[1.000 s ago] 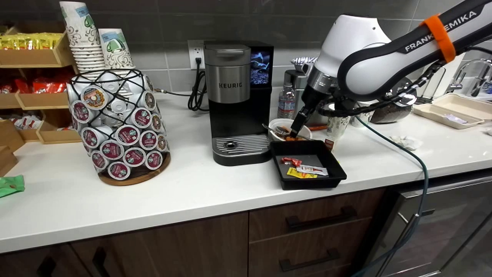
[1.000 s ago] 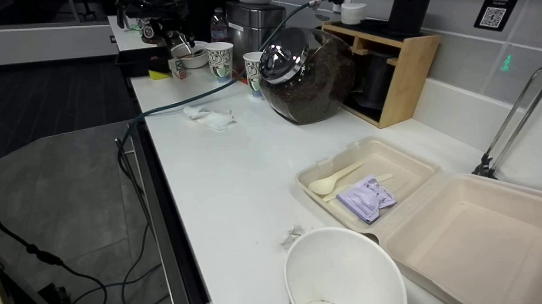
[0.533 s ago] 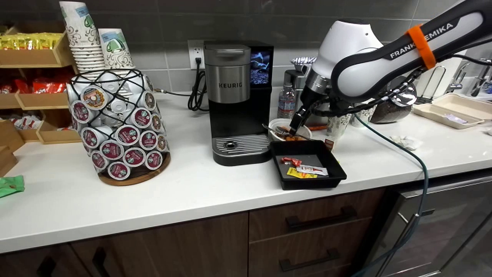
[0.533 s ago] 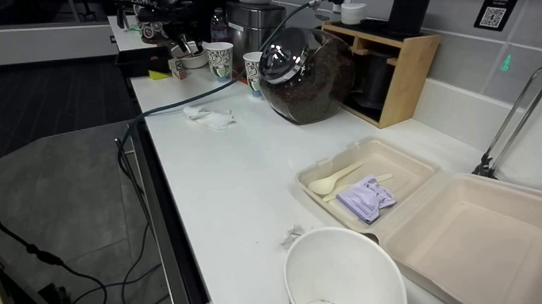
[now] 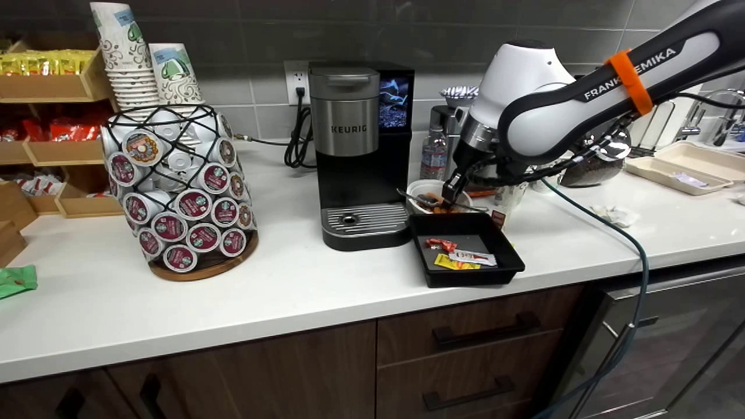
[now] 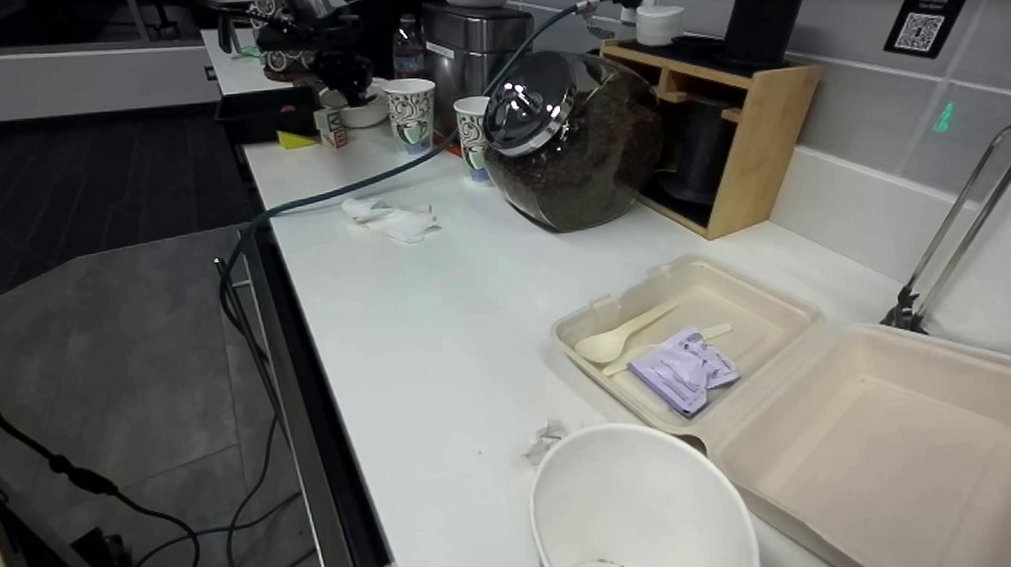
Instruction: Put the spoons in the white bowl into the tray
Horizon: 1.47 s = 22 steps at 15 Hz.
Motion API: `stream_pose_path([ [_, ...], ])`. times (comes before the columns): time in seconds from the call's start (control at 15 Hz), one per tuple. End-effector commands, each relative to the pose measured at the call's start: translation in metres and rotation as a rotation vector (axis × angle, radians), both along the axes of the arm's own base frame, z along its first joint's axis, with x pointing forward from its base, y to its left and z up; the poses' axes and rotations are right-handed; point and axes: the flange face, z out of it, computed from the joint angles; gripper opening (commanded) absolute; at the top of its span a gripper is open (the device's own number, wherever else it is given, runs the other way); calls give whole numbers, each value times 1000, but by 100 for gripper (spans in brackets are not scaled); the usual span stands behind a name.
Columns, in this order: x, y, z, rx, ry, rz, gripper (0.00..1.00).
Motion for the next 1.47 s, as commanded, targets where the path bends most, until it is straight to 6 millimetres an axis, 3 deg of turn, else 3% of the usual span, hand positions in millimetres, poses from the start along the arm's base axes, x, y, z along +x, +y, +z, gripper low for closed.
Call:
stream_pose_path([
  [0.0, 0, 6, 3, 11, 15, -9, 0],
  [0.2, -5, 11, 18, 25, -3, 10, 2],
  [0.47, -30, 23, 71, 46, -33, 61, 2],
  [0.73, -89, 36, 103, 95, 163, 192, 2],
  [0.93, -116, 35, 104, 86, 319, 285, 2],
  [1.4, -104, 33, 62, -13, 369, 447, 2],
])
